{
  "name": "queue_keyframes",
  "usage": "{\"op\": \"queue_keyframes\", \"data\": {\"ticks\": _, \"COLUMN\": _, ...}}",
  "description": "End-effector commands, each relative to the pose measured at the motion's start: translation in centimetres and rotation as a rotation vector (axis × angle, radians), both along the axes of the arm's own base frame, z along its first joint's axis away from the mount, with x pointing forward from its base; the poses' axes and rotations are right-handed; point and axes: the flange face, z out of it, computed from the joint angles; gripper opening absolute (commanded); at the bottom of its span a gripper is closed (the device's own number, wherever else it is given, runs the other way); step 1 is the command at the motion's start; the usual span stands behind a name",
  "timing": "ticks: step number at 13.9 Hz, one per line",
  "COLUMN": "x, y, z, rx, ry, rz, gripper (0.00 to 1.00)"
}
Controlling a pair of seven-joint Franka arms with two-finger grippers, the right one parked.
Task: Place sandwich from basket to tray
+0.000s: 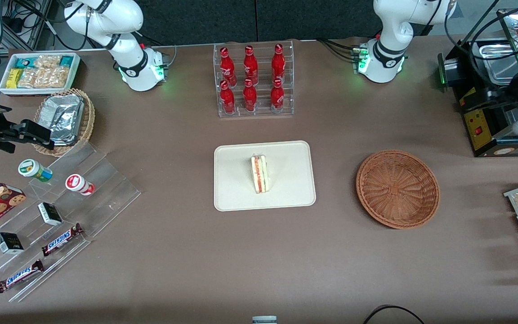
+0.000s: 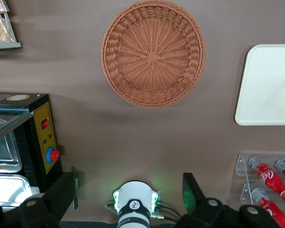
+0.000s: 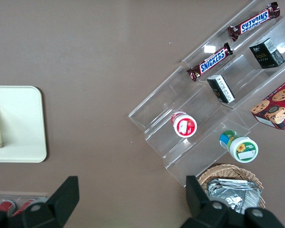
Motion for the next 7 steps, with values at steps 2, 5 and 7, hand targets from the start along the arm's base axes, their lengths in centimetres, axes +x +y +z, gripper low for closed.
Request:
{"op": "queue_keyframes", "data": {"ticks": 2, "x": -1.9, "y": -1.3, "z": -0.2, "rx": 0.002, "ry": 0.006, "rz": -0.049, "gripper": 1.00}}
{"op": "queue_keyframes", "data": {"ticks": 5, "x": -1.3, "y": -2.1, "z": 0.2, "rx": 0.033, "ry": -0.007, "rz": -0.055, "gripper": 1.00}}
{"op": "queue_keyframes", "data": {"ticks": 7, "x": -0.9, "y": -2.1, "z": -0.1, "rx": 0.032, "ry": -0.001, "rz": -0.063, "gripper": 1.00}}
